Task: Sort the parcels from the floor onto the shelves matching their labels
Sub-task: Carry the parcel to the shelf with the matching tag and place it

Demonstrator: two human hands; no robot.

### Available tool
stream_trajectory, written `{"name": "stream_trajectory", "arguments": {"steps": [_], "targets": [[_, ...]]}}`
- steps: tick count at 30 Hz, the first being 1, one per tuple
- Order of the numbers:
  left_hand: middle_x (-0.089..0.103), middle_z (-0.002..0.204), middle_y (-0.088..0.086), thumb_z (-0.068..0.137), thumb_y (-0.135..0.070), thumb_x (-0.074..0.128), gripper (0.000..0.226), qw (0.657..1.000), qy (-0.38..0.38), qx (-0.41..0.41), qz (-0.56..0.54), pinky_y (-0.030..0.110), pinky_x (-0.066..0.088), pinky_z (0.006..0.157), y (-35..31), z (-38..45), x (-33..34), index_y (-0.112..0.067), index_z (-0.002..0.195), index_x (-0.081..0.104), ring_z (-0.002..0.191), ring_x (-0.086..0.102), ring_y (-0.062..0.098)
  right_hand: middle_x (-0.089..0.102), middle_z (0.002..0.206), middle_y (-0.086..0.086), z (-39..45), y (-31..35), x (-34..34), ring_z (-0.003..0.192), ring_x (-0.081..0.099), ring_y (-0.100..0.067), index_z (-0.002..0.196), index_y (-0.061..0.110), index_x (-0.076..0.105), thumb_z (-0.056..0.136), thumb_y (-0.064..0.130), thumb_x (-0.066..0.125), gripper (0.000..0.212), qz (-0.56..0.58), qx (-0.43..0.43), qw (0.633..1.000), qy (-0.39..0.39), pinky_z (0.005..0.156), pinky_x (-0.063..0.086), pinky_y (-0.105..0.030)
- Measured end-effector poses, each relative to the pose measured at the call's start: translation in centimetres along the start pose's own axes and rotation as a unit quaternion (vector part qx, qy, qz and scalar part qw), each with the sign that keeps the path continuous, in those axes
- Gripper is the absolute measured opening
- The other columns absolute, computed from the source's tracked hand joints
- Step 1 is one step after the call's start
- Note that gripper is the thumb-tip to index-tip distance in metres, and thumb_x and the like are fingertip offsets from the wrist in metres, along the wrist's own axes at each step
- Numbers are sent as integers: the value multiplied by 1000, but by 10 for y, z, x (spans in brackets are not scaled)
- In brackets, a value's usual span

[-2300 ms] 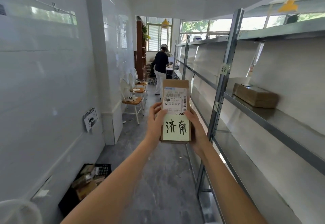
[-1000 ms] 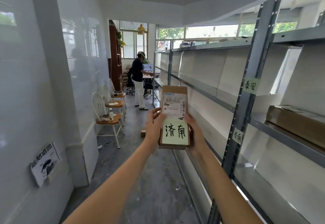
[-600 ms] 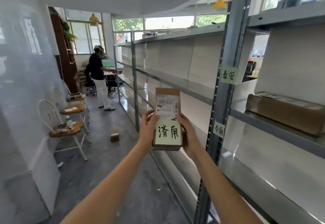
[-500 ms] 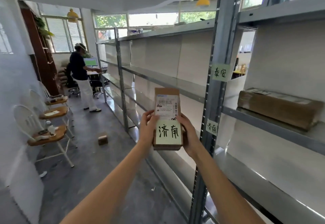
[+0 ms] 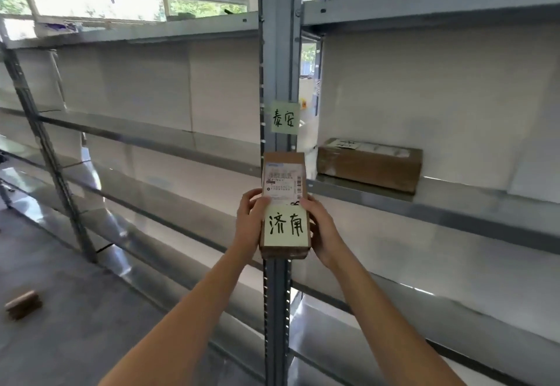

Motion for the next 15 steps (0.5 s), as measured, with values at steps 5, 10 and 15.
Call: {"name": "stream_trajectory", "arguments": {"steps": [5, 10, 15], "targets": [[68, 102, 17, 99, -17, 51, 29, 997, 58, -28, -43, 25, 57, 53, 18, 21, 55, -10, 127, 45, 68, 73, 18, 75, 121, -14, 7, 14, -51, 117, 67, -37, 133, 23, 64, 72, 54, 73, 69, -21, -15, 998, -58, 92, 54, -46], [68, 107, 20, 98, -16, 53, 30, 991, 103, -41, -69, 27, 58, 54, 31, 37, 86, -13, 127, 45, 70, 73, 20, 75, 121, -11, 3, 27, -79, 114, 68, -32, 138, 24, 59, 74, 54, 72, 72, -44, -31, 993, -104, 81, 57, -37], [65, 112, 20, 98, -15, 53, 25, 984, 150, -47, -87, 26, 57, 55, 31, 47, 100, -16, 122, 46, 73, 73, 20, 73, 123, -13, -4, 33, -86, 101, 68, -23, 137, 22, 59, 92, 40, 66, 49, -41, -35, 987, -148, 70, 54, -27]]}}
Point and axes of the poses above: each hand's wrist, its own z-axis towards the middle knuckle, its own x-axis out of the palm, y = z × x, the point moved 8 cm from there along z, towards the middle knuckle
